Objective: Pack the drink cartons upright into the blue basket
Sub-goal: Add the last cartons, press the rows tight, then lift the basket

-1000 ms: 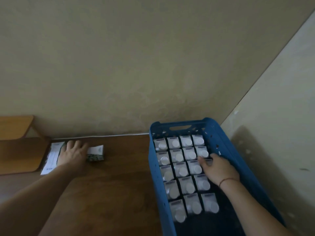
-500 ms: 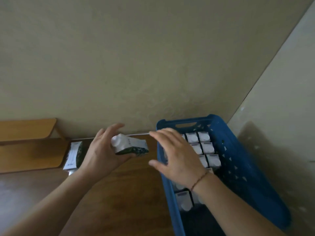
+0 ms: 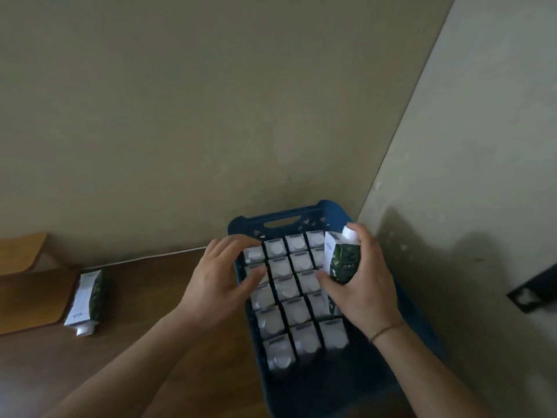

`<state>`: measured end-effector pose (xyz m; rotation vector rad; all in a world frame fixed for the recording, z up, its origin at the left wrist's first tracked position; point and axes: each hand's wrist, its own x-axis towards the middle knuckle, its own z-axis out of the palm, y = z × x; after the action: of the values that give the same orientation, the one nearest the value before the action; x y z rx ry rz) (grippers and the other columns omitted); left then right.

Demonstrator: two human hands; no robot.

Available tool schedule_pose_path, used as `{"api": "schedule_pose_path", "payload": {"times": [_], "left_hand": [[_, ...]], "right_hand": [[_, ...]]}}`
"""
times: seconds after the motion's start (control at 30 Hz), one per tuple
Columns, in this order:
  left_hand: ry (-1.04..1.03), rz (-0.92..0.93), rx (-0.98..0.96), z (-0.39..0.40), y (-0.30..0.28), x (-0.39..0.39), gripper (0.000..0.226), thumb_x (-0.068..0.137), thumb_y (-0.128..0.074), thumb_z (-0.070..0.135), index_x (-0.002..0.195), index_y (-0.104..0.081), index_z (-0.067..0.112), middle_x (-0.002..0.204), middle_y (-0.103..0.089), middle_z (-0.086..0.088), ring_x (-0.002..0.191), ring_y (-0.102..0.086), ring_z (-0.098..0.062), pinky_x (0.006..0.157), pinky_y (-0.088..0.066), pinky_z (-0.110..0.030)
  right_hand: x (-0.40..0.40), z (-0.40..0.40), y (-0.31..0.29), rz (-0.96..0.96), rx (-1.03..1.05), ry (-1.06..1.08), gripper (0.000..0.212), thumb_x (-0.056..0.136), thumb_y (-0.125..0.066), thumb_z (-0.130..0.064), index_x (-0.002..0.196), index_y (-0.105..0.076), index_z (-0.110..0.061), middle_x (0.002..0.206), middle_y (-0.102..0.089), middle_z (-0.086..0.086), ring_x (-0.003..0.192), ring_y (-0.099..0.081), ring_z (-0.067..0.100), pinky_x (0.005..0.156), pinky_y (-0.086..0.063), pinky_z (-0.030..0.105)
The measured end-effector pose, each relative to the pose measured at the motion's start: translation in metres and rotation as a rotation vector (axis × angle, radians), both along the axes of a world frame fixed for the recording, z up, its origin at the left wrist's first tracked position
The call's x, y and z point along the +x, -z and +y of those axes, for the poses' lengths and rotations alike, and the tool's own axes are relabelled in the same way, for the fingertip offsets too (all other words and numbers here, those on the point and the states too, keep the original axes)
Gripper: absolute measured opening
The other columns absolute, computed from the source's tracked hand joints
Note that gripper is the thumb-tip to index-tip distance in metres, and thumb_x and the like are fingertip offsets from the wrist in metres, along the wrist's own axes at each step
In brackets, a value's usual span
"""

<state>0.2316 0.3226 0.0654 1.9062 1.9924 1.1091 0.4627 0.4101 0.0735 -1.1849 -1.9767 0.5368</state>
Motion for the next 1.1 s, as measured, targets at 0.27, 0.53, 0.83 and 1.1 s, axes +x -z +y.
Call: {"api": "schedule_pose_path", "payload": {"times": [0.27, 0.53, 0.83, 1.1], "left_hand": [[-0.105, 0.070, 0.114, -0.009, 0.069, -0.025, 0.037, 0.095, -0.049, 0.041, 0.116, -0.068, 0.018, 0.127, -0.058, -0.001, 0.120, -0.051, -0.023, 0.099, -0.043, -0.043], [-0.437, 0.281, -0.415, -0.036, 0.105, -0.098, 0.046, 0.088, -0.062, 0.042, 0.128, -0.062, 0.019, 0.146, -0.044, -0.013, 0.131, -0.037, -0.041, 0.103, -0.039, -0.060], [-0.764, 0.161, -0.837, -0.111, 0.178, -0.215, 0.063, 0.079, -0.045, 0.077, 0.135, -0.039, 0.050, 0.161, 0.008, -0.002, 0.137, -0.018, -0.048, 0.112, -0.026, -0.060], [-0.689, 0.129, -0.665, -0.116, 0.177, -0.231, 0.044, 0.089, -0.069, 0.033, 0.130, -0.055, 0.023, 0.148, -0.014, -0.017, 0.096, -0.056, -0.056, 0.081, -0.057, -0.058]], "right_hand": [[0.014, 0.016, 0.023, -0.494, -0.095, 0.232, 0.083, 0.072, -0.066, -0.063, 0.140, -0.033, -0.030, 0.127, -0.041, 0.009, 0.070, -0.063, 0.029, 0.053, -0.054, 0.037], [-0.004, 0.020, 0.034, -0.410, -0.266, 0.351, 0.055, 0.089, -0.065, -0.025, 0.137, -0.038, -0.027, 0.129, -0.029, 0.013, 0.074, -0.060, 0.029, 0.068, -0.058, 0.041], [-0.015, 0.012, 0.065, -0.520, -0.833, 0.193, 0.085, 0.091, -0.043, -0.061, 0.152, 0.010, -0.032, 0.157, -0.013, 0.021, 0.128, -0.045, 0.039, 0.092, -0.045, 0.041], [-0.018, 0.008, 0.068, -0.785, -0.347, 0.354, 0.069, 0.086, -0.043, -0.068, 0.139, -0.037, -0.023, 0.139, -0.045, 0.009, 0.116, -0.053, 0.033, 0.079, -0.051, 0.044]]}}
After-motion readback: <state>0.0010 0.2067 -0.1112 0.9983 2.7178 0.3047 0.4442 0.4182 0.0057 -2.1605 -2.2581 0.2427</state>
